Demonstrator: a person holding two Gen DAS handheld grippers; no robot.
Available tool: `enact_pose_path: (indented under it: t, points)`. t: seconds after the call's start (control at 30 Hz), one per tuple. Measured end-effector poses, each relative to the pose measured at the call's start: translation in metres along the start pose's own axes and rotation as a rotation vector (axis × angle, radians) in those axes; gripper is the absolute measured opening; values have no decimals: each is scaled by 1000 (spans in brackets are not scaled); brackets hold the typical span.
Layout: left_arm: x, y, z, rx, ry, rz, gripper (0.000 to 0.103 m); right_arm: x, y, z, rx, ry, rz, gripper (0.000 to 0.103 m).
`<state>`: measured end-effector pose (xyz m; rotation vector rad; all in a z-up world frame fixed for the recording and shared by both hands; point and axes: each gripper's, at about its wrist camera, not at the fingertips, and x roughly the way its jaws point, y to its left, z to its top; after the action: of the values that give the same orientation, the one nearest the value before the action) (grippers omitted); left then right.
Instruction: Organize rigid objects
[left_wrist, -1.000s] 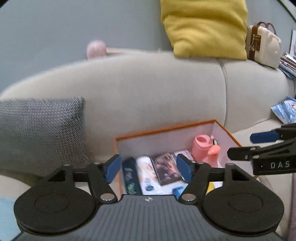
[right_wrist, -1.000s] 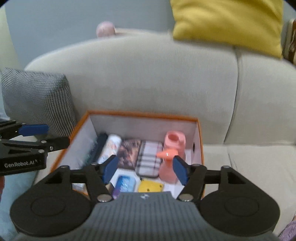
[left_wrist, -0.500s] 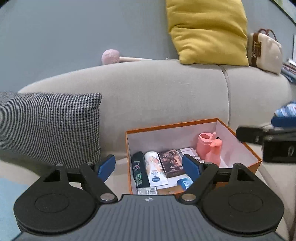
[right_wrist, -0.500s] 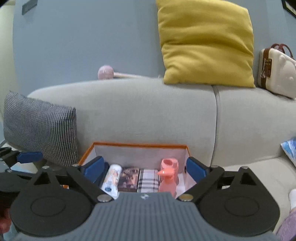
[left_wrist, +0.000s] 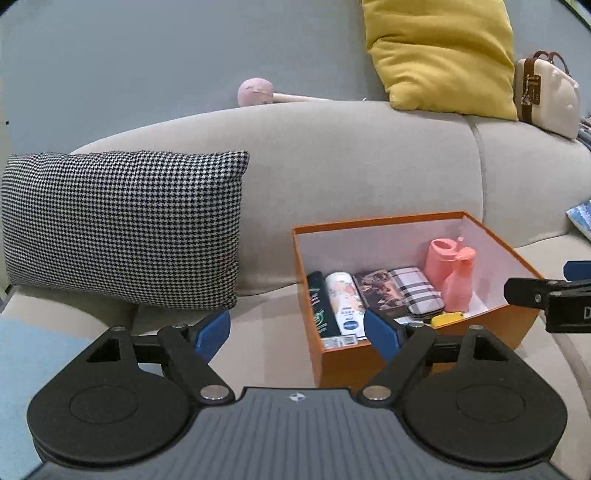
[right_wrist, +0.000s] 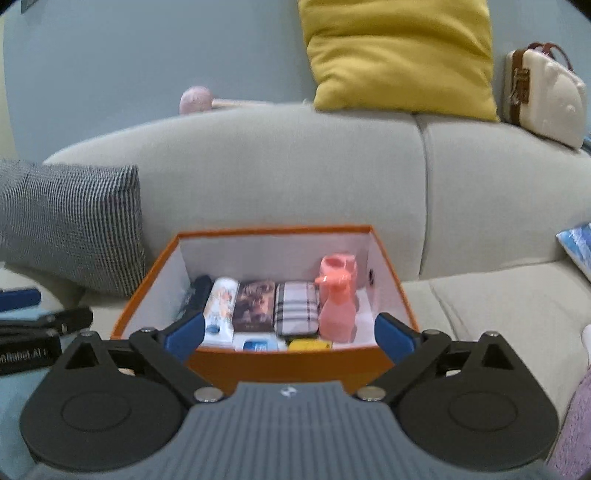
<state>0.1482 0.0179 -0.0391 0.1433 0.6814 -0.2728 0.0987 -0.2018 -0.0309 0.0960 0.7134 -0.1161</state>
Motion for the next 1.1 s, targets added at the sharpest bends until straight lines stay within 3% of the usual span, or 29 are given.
enact_pose_path:
  t: [0.5,1.1]
  points:
    - [16,-12,-5,16,75,-34,96,0,0,-11,-10,28,-3,98]
    - [15,-7,-1,7,60,-41,96,-7,3,-7,-9,9,17,98]
